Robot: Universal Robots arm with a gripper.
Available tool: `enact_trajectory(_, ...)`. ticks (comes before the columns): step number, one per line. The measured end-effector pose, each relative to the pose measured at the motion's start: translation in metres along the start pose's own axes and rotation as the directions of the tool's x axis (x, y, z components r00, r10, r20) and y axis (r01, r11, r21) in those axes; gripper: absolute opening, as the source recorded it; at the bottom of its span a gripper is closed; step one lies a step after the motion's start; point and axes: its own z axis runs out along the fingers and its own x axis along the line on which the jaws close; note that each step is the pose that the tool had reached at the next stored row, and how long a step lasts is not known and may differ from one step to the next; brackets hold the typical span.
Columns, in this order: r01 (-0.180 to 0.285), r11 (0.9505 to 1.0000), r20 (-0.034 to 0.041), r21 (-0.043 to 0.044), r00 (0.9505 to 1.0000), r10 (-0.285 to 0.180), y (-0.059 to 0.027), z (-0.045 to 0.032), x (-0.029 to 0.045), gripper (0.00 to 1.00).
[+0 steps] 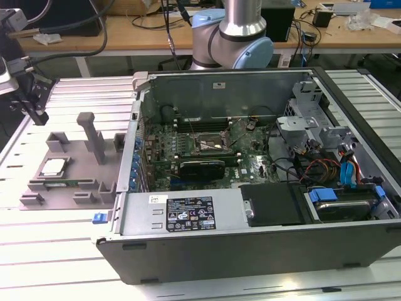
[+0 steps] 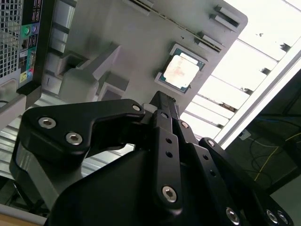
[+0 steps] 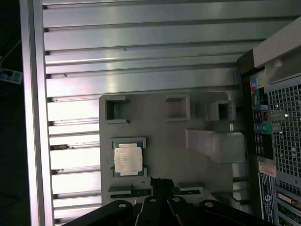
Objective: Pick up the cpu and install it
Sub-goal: 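Pick up the cpu and move it towards the insertion slot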
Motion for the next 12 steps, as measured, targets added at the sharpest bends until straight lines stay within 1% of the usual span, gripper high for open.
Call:
enact_trajectory(5, 0.0, 1.0, 0.0001, -0.0006, 1.0, 0.0, 0.0, 0.0011, 0.0001, 0.11)
enact_trajectory(6, 0.0, 1.0, 0.0, -0.0015, 1.0, 0.0, -0.0001, 0.0023, 0.0005, 0.11)
enact_trajectory(8, 0.0, 1.0, -0.0003, -0.0047, 1.0, 0.0, -0.0004, 0.007, 0.0026, 0.11)
enact_trajectory(12, 0.0, 1.0, -0.0005, -0.0064, 1.0, 0.0, -0.0008, 0.0115, 0.0047, 0.11)
